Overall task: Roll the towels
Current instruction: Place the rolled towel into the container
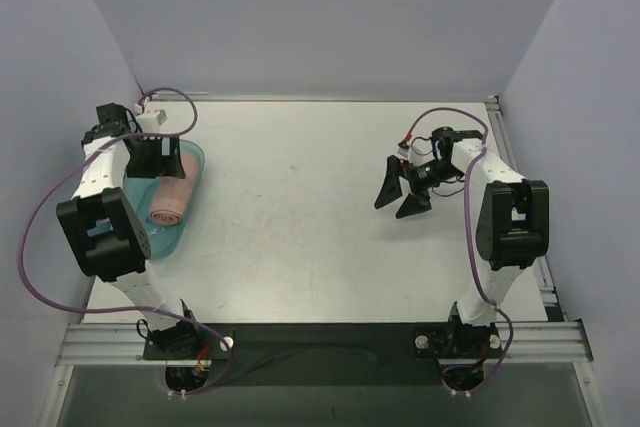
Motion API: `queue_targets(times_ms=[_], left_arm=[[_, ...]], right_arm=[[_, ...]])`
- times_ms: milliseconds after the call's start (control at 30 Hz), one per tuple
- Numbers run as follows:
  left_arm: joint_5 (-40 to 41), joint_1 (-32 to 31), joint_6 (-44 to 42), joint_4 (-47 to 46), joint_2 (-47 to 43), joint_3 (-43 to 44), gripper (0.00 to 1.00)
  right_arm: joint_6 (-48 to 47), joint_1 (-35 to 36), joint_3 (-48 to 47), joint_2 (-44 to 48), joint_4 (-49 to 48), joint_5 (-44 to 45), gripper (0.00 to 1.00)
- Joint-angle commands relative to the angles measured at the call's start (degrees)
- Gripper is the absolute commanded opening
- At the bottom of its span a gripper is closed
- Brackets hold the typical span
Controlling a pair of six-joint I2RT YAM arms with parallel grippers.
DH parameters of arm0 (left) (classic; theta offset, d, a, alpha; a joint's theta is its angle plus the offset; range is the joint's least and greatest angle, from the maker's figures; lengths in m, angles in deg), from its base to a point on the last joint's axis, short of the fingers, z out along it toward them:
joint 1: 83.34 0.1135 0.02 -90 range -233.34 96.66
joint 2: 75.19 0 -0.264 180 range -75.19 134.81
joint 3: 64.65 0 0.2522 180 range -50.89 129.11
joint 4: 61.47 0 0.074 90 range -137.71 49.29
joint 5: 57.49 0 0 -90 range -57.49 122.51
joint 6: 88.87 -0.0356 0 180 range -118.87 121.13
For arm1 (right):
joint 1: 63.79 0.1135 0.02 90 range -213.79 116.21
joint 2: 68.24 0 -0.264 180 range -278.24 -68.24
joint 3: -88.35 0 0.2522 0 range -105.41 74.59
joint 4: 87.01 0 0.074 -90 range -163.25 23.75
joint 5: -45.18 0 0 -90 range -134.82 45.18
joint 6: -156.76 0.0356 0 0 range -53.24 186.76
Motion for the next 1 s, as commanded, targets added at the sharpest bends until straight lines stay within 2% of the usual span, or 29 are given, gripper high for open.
queue_targets(times_ms=[0, 133, 167, 300, 500, 533, 667, 767, 967], left_arm=[[-0.68, 0.26, -2.11, 0.89, -6.41, 4.39, 0.97], [-1.65, -0.70, -3.61, 2.20, -9.76, 7.81, 0.97], [0.35, -1.40, -3.70, 2.29, -10.46, 8.51, 0.97], [5.91, -8.60, -4.58, 4.14, -13.36, 12.21, 0.97], [8.19, -23.18, -1.33, 4.58, -17.32, 10.46, 0.97], [8.28, -26.77, -0.98, 4.58, -17.67, 9.24, 0.97], [10.04, -33.90, 1.84, 1.60, -19.25, 3.88, 0.97], [10.83, -36.90, 3.50, -1.39, -21.28, -1.82, 0.97], [8.46, -37.18, 4.39, -2.71, -25.05, -10.10, 0.97]], right_arm=[[-0.78, 0.29, -1.42, 2.47, 3.13, -0.84, 1.00], [-1.04, -0.32, -2.30, 3.08, 3.31, -0.40, 1.00], [-1.13, -0.49, -2.56, 3.43, 3.40, -0.31, 1.00], [-1.66, -1.99, -4.84, 4.92, 4.45, 0.91, 1.00], [-3.41, -6.20, -7.75, 9.31, 5.50, 4.61, 1.00], [-3.50, -6.90, -7.75, 9.93, 5.51, 5.04, 1.00], [-4.73, -10.25, -6.00, 14.49, 5.51, 7.94, 1.00], [-6.23, -12.44, -2.23, 18.01, 5.59, 9.27, 1.00], [-9.13, -15.17, 4.81, 24.78, 5.59, 11.11, 1.00]])
